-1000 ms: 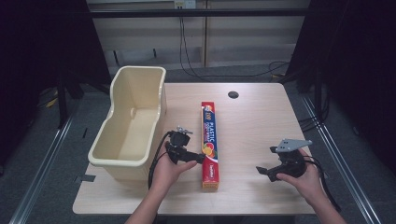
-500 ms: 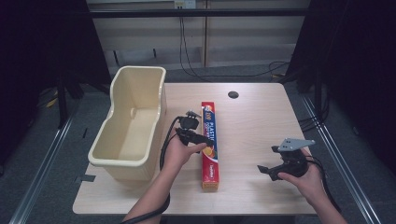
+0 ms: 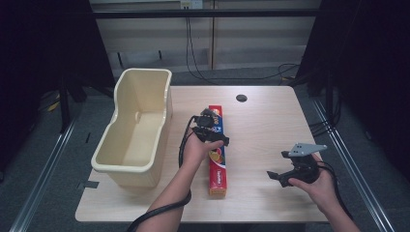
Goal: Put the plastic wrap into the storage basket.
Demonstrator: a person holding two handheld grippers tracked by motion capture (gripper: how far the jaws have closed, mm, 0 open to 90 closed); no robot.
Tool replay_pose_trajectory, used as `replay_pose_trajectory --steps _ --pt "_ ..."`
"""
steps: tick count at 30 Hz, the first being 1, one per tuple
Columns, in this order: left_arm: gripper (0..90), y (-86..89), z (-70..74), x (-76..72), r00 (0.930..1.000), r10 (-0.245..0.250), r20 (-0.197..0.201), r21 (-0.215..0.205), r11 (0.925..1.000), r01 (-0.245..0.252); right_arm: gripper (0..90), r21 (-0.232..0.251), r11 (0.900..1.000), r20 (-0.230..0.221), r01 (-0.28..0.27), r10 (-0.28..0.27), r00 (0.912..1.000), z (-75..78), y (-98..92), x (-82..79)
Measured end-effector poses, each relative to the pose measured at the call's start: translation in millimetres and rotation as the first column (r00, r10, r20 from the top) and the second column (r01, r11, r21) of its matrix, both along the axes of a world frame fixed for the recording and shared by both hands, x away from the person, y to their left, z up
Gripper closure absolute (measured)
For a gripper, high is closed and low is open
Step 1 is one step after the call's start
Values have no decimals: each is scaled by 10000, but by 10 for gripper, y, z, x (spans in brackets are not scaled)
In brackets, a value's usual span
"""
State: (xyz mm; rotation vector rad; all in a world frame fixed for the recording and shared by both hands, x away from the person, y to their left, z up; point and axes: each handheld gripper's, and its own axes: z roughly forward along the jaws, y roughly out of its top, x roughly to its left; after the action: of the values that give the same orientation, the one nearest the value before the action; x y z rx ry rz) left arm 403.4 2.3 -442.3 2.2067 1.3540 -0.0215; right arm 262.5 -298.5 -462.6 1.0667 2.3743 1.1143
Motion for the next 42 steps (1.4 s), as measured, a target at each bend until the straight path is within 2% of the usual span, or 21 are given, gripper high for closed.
replay_pose_trajectory --steps 1,4,6,10,13,14,16,19,20,21,22,24,25,29,30,32,36,37,42 --pt "35 -6 -16 13 9999 5 -122 29 10000 -4 38 10 10000 7 25 -25 10000 -1 0 -1" --pt "36 -37 -69 36 9998 126 -129 126 9998 -124 38 52 10000 38 40 -40 10000 3 -2 -2" --pt "40 -48 -92 45 9993 188 -320 206 9996 -182 38 95 9999 39 63 -63 10000 5 -3 0" --pt "56 -62 -134 66 9991 213 -362 405 9990 -198 37 108 9999 25 124 -125 9999 7 -10 -1" --pt "75 -81 -149 70 9994 210 -286 406 9990 -198 37 166 9998 42 135 -136 9999 7 -8 0" --pt "86 -82 -145 71 9992 223 -344 546 9983 -204 37 170 9998 52 141 -142 9999 7 -9 0" --pt "92 -91 -152 78 9989 332 -332 402 9987 -319 37 186 9997 30 136 -136 9999 7 -9 1" --pt "112 -93 -165 86 9985 383 -399 609 9975 -358 37 191 9997 69 123 -124 9999 8 -13 2" --pt "115 -93 -169 91 9983 354 -454 564 9979 -328 36 202 9996 45 172 -173 9998 11 -15 0" --pt "145 -102 -179 87 9980 358 -522 386 9987 -338 36 237 9995 31 201 -202 9998 13 -17 0" --pt "194 -107 -189 91 9974 330 -636 429 9986 -303 37 268 9995 35 163 -164 9999 12 -19 2" --pt "205 -105 -195 94 9941 588 -917 459 9974 -547 37 298 9994 38 178 -179 9998 15 -23 1" --pt "206 -98 -197 99 9938 503 -995 463 9979 -459 36 297 9994 37 183 -184 9998 14 -24 1" --pt "203 -118 -219 97 9940 614 -904 410 9975 -579 38 323 9994 12 152 -153 9999 13 -21 1" --pt "203 -121 -222 94 9918 707 -1066 541 9964 -652 38 323 9994 12 152 -153 9999 13 -21 1" --pt "202 -134 -233 95 9922 630 -1079 586 9967 -569 38 295 9993 69 220 -222 9997 19 -23 -3" --pt "238 -136 -206 96 9873 911 -1302 677 9943 -828 38 332 9993 67 151 -154 9999 21 -30 -1" --pt "251 -128 -187 98 9837 1039 -1470 779 9926 -932 38 330 9993 70 175 -177 9998 19 -28 -2" --pt "317 -106 -134 95 9820 1026 -1584 1328 9878 -818 38 329 9993 93 190 -193 9998 22 -25 -4"
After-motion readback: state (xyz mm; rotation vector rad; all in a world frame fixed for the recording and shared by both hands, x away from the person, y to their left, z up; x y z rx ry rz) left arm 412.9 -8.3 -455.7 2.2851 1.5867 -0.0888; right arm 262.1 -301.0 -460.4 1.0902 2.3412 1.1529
